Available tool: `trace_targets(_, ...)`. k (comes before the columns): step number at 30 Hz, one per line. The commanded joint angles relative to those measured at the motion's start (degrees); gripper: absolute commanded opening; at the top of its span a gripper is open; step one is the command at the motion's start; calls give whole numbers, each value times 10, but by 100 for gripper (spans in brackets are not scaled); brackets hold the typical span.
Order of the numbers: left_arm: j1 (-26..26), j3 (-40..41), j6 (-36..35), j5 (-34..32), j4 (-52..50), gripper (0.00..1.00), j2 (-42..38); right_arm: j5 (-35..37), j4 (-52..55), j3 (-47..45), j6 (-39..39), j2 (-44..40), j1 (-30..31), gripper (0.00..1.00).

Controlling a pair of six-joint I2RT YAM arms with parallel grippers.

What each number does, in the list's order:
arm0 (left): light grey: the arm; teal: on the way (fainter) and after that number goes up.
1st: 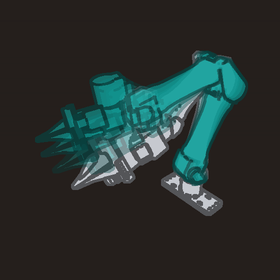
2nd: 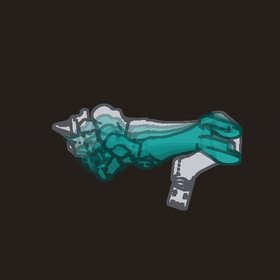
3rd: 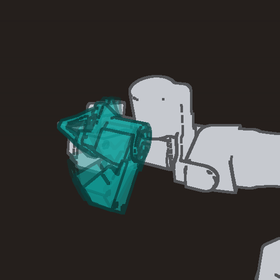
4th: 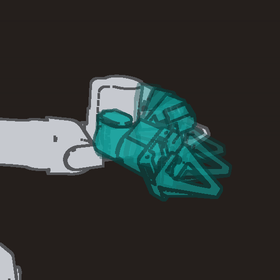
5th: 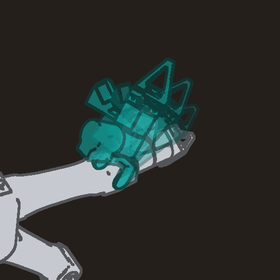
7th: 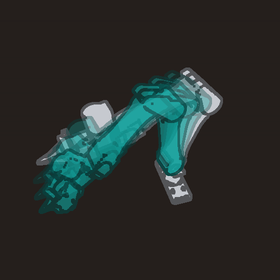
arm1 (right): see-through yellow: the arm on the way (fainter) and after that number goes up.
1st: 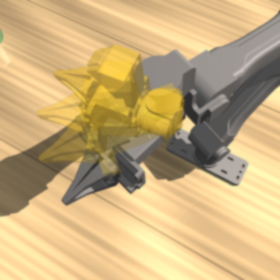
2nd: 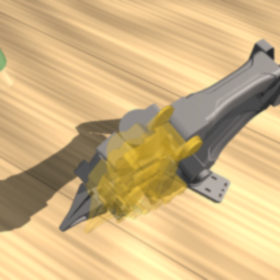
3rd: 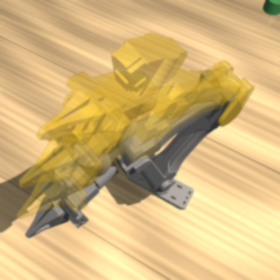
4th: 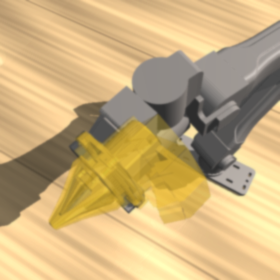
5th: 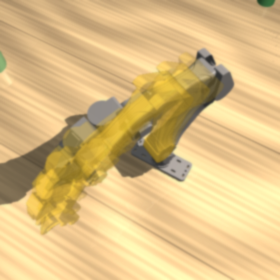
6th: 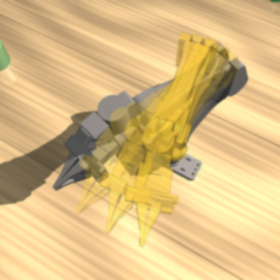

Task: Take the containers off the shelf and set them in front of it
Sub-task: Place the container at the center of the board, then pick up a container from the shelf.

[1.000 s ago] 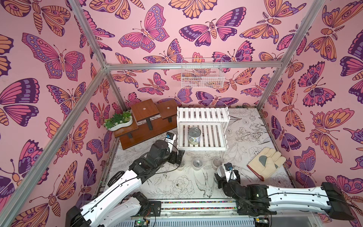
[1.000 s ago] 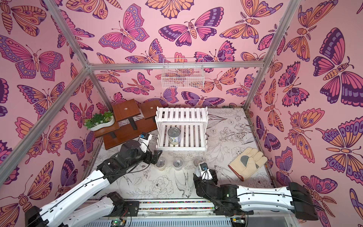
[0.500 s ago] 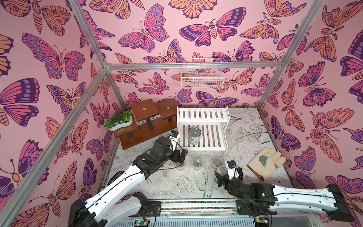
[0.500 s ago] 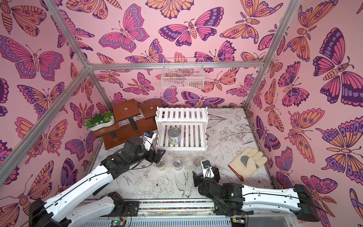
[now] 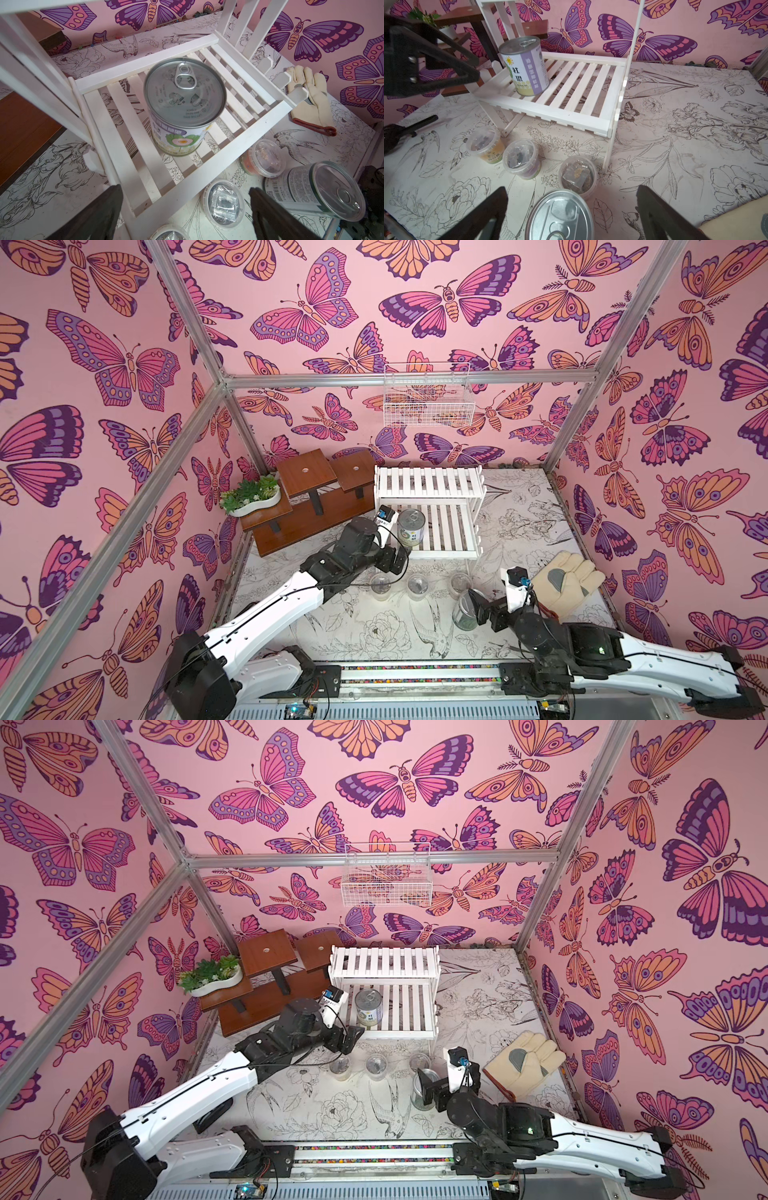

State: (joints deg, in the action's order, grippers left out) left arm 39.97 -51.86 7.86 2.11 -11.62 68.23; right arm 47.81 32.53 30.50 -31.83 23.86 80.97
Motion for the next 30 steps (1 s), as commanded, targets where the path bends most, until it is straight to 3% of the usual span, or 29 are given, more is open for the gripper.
trace_targets(1,6,-19,-17,-7,46,100,23,-51,26,29,38,-30,-33,99)
trace_targets(5,12,-31,-24,-21,66,100,63,-135,28,56,62,-40,-98,99)
trace_targets(16,15,-46,-31,-44,121,100,112,-432,-13,112,65,77,-349,99)
trace_targets(20,15,-50,-31,-47,139,100,124,-479,-35,115,68,104,-391,99)
trace_targets(30,16,-66,-37,-64,169,100,170,-494,-66,104,63,122,-405,99)
